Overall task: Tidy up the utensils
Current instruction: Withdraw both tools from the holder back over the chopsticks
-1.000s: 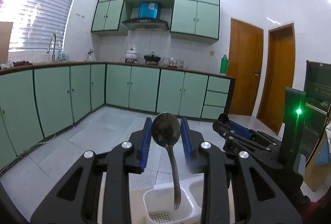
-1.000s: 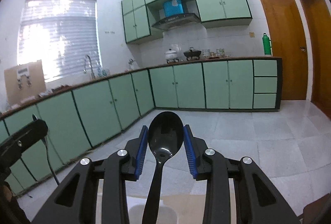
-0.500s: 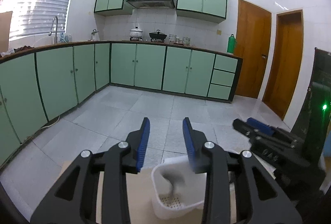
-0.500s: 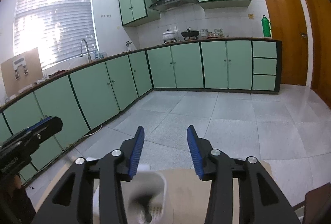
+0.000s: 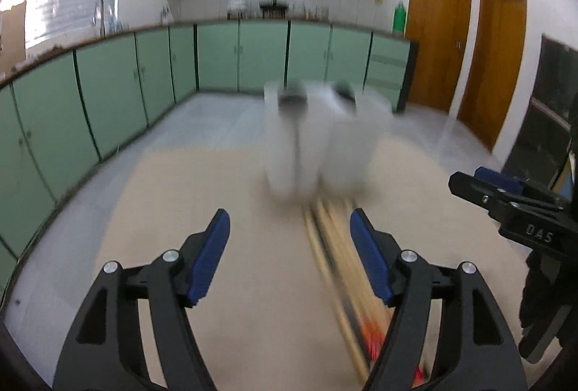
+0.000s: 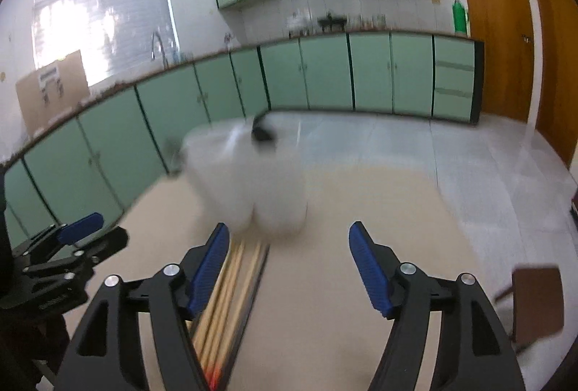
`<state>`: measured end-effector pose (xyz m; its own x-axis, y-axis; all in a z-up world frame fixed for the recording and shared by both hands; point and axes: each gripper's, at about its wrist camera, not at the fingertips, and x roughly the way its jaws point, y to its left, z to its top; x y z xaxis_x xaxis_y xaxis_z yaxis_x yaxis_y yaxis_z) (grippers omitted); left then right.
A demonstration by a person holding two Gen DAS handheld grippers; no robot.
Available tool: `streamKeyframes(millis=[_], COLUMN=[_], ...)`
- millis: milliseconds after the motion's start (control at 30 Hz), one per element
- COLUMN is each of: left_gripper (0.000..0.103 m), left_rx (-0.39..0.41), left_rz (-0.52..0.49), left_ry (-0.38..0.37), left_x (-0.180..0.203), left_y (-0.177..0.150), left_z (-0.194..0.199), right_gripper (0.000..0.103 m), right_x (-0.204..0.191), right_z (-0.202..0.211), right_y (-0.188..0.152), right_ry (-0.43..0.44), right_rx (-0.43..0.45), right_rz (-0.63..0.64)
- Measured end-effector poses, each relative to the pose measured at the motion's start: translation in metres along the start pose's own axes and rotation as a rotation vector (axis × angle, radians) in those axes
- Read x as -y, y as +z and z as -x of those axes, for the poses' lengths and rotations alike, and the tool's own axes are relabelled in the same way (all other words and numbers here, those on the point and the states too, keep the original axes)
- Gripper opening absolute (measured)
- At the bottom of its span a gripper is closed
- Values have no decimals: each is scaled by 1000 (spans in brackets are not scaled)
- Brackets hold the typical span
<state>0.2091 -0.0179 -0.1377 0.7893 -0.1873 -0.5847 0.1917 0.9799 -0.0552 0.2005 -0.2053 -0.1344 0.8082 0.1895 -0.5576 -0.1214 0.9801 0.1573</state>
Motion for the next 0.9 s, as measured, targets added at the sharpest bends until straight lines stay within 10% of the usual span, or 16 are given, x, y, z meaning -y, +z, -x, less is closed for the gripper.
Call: streamKeyframes(millis=[333, 900], left_gripper=[67, 67], left_rx=[-202, -243], left_rz=[35, 52], left_ry=[57, 94], left_x=[-9, -14], left_y=[-77, -89], left_z=[10, 19], right_gripper=[62, 56], right_x=[-32, -36], right_z=[20, 23], right_y=[-92, -107], right_ry=[-6, -73], right_rx=[-175, -247], right_rz=[-20, 9])
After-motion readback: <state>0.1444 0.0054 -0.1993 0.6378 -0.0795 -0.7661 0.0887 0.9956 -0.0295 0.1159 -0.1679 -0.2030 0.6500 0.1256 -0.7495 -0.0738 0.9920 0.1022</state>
